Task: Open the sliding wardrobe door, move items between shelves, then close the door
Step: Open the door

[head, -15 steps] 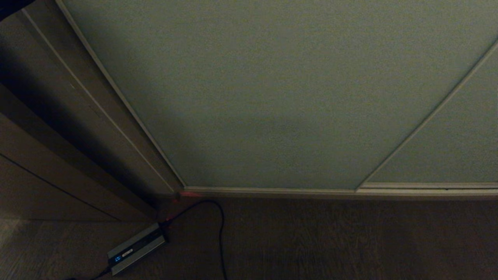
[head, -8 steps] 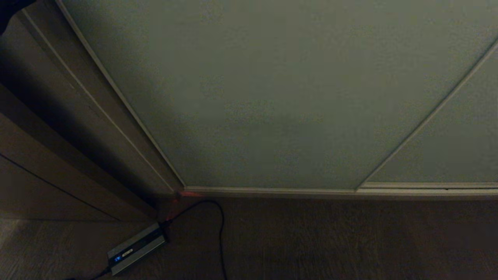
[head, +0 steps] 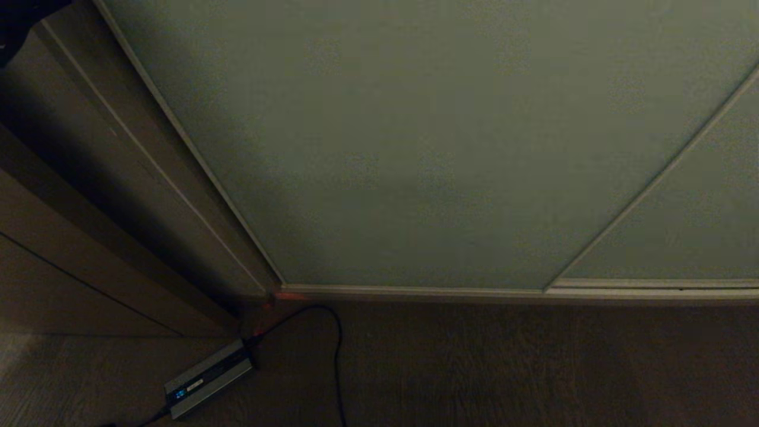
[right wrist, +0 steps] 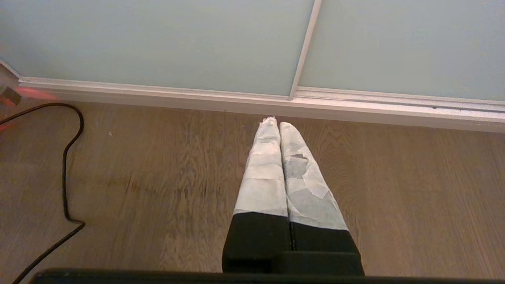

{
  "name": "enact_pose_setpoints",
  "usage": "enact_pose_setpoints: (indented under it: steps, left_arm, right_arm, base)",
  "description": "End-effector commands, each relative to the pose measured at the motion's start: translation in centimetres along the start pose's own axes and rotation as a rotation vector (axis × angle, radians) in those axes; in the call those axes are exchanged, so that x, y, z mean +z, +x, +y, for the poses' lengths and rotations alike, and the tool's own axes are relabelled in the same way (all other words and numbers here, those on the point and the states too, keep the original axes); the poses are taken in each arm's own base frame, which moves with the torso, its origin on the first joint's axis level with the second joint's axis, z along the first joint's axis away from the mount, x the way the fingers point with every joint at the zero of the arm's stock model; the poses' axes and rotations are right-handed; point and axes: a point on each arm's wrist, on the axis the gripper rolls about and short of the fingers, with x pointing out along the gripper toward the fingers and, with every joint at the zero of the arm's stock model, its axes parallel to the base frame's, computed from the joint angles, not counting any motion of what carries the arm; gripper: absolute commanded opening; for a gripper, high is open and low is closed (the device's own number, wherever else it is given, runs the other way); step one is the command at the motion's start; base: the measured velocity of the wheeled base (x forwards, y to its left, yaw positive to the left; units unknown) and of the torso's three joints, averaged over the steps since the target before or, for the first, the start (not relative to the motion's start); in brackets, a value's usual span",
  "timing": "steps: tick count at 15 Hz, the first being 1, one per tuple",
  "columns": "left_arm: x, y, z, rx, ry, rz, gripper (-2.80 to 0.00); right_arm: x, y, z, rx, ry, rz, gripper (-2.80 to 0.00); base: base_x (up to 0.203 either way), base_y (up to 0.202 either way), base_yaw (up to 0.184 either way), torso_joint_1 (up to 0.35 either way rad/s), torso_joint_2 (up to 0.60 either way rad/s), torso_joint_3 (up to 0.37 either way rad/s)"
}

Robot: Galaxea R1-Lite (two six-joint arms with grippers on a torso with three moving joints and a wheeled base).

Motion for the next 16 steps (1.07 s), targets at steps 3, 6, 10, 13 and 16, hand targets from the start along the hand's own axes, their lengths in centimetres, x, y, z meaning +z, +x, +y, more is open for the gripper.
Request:
enact_pose_setpoints:
  steps: [3, 6, 10, 13, 16]
  left_arm:
    - [0.4, -0.7, -2.0, -0.071, -0.040, 0.000, -2.80]
    - [1.1, -1.4, -2.8, -0.105, -0.058, 0.003, -2.80]
    - [2.4, -3.8, -3.9, -0.168, -0.093, 0.044, -2.80]
    - [3.9, -4.7, -3.5, -0.168, -0.096, 0.025, -2.80]
    - [4.3, -4.3, -3.6, -0.167, -0.093, 0.008, -2.80]
  right_arm:
    - [-0.1, 0.0, 0.0, 0.000, 0.000, 0.003, -2.80]
    - [-0.1, 0.0, 0.0, 0.000, 0.000, 0.003, -2.80]
    - [-0.1, 0.0, 0.0, 0.000, 0.000, 0.003, -2.80]
    - [-0.1, 0.0, 0.0, 0.000, 0.000, 0.004, -2.80]
    - [-0.1, 0.0, 0.0, 0.000, 0.000, 0.003, -2.80]
  base:
    - [0.000, 0.000, 0.000, 0.000, 0.00, 0.000]
    - [0.000, 0.000, 0.000, 0.000, 0.00, 0.000]
    - [0.000, 0.000, 0.000, 0.000, 0.00, 0.000]
    - [0.000, 0.000, 0.000, 0.000, 0.00, 0.000]
    - [0.000, 0.000, 0.000, 0.000, 0.00, 0.000]
